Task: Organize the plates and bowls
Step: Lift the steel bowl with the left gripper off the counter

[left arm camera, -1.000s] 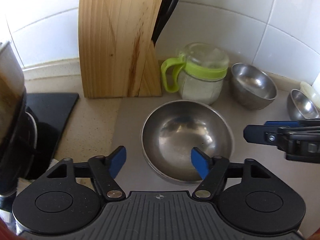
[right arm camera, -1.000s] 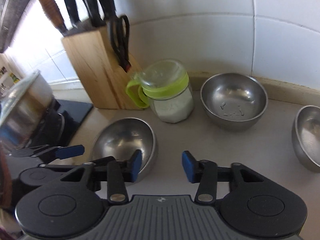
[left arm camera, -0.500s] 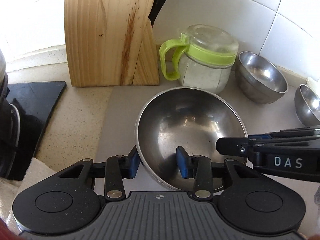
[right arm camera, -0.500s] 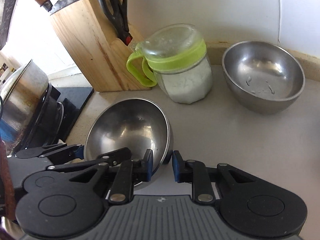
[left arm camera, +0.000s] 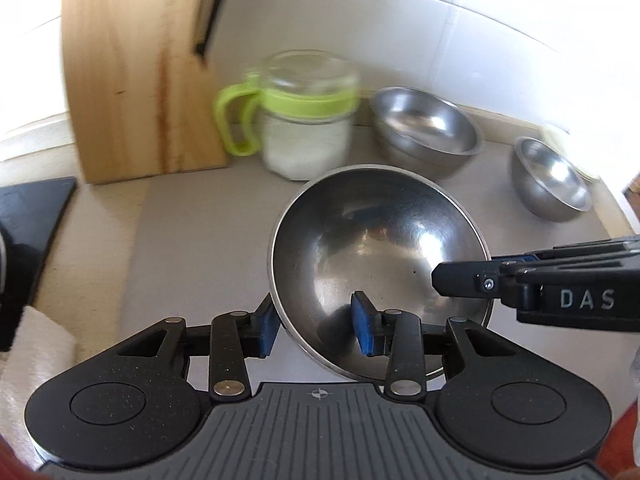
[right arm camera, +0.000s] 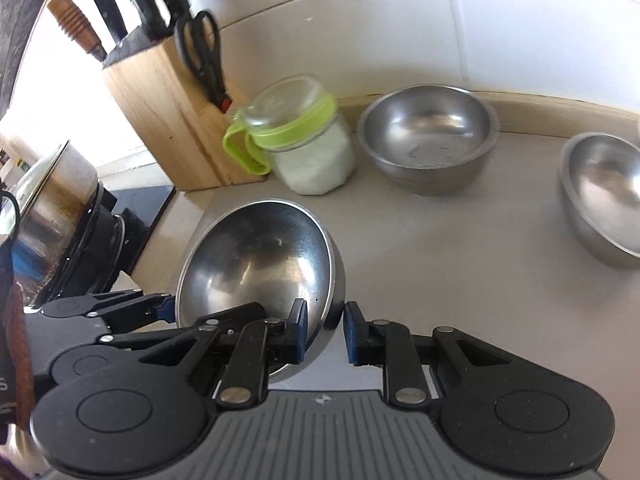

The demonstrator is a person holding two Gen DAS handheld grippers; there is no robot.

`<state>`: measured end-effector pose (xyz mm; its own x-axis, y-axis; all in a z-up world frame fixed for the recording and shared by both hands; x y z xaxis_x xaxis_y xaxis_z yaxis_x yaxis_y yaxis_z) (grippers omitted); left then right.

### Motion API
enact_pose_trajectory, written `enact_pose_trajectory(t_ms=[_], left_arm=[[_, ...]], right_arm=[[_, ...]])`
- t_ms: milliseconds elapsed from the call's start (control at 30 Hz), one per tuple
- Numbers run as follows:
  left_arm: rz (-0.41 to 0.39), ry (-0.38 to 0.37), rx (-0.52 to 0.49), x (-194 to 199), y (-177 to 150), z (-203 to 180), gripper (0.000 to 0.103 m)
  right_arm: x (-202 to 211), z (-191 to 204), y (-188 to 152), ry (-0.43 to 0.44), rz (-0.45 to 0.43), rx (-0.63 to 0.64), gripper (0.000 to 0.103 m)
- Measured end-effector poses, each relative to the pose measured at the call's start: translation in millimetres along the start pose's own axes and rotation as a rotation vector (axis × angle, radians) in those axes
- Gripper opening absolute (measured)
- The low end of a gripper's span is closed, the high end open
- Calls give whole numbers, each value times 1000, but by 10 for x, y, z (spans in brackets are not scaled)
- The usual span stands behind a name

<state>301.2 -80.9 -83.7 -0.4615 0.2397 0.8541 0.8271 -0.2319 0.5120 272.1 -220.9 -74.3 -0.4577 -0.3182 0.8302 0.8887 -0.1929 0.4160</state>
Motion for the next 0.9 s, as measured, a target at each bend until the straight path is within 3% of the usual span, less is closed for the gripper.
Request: enact_pose_trajectory(t_ms=[400,533,767,900], left_arm=[[46,-95,-141,-43,-167,-662,49],[94,-101,-165,-166,-245,-759,50],[84,-90,-188,-165,-200,-770,50],[66,-79,-182,-93,-123,-717,65]], right_arm=[[418,-428,-434,-68,28,-89,24],[362,-552,-561,-68,66,-134,25],[372,-629,-566,-56,49,-174,27],[411,-663,-535,-65,42,-181,29]])
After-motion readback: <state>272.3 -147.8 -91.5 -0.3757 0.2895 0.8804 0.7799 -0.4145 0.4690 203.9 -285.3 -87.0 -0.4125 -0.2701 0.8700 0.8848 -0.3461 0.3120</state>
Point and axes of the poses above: each gripper's, at about its wrist camera, not at the fingertips, and x roughly against the way its jaws point, z to its left, y to its top, the point moved 7 cm from there along -x, roughly the way its jaws point, and after that the axes turned 4 degrees about z, right-handed, at the moved point
